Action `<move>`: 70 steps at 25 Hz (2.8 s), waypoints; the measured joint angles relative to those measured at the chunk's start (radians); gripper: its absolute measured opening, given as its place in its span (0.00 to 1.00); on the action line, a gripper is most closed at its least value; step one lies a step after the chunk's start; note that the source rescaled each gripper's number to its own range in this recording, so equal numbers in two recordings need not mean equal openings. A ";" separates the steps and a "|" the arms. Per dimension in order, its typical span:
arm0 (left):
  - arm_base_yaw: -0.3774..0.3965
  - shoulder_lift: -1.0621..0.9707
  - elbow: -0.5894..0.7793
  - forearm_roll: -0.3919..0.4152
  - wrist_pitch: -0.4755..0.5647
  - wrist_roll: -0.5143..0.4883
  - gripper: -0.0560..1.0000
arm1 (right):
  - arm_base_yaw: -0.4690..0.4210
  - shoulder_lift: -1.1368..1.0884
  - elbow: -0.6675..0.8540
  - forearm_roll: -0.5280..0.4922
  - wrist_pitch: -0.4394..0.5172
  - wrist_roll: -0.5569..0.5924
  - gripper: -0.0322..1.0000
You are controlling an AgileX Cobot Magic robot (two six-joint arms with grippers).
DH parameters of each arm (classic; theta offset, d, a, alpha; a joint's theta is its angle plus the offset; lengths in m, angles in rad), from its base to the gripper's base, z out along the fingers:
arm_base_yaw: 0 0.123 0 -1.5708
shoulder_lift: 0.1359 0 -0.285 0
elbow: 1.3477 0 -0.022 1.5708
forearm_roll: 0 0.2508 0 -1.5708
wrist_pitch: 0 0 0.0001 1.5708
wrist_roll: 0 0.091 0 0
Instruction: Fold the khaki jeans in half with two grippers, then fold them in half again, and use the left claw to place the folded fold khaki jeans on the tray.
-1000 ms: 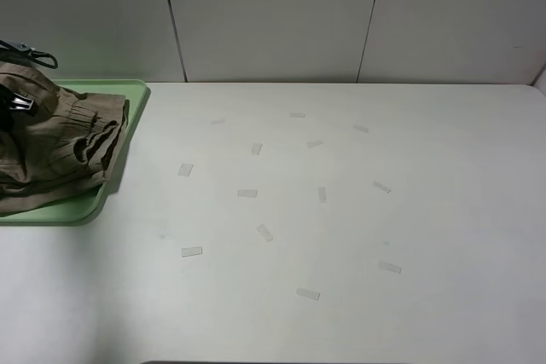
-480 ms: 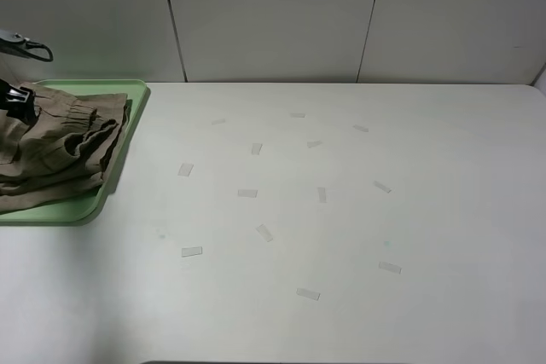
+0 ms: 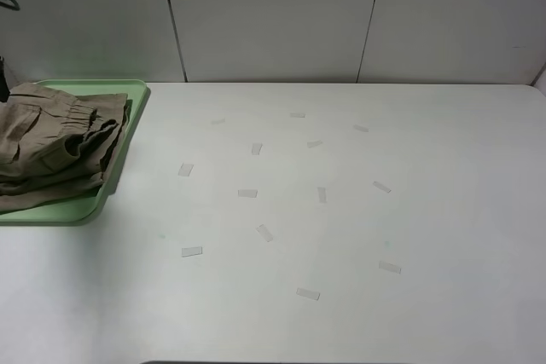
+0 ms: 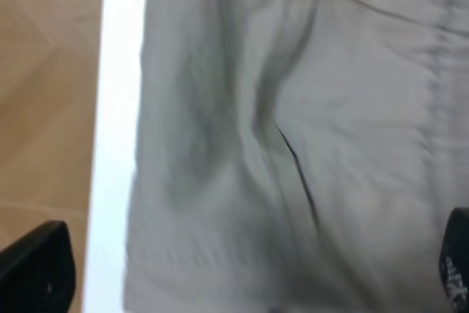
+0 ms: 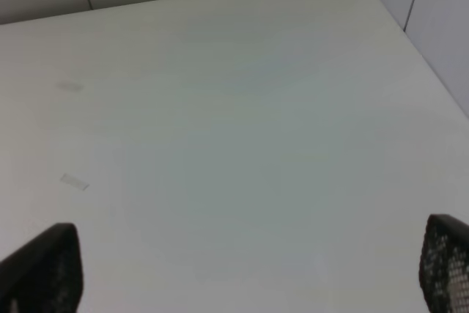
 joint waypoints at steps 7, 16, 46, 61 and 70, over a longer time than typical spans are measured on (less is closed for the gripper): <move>0.000 -0.135 0.000 -0.076 0.267 0.017 1.00 | 0.000 0.000 0.000 0.000 0.000 0.000 1.00; 0.000 -0.324 0.004 -0.126 0.464 0.021 1.00 | 0.000 0.000 0.000 0.000 0.000 0.000 1.00; -0.043 -1.539 0.433 -0.321 0.469 0.186 1.00 | 0.000 0.000 0.000 0.000 0.000 0.000 1.00; -0.291 -1.731 0.776 -0.237 0.421 0.055 1.00 | 0.000 0.000 0.000 0.000 0.000 0.000 1.00; -0.294 -1.757 0.813 -0.236 0.372 0.009 1.00 | 0.000 0.000 0.000 0.000 0.000 0.000 1.00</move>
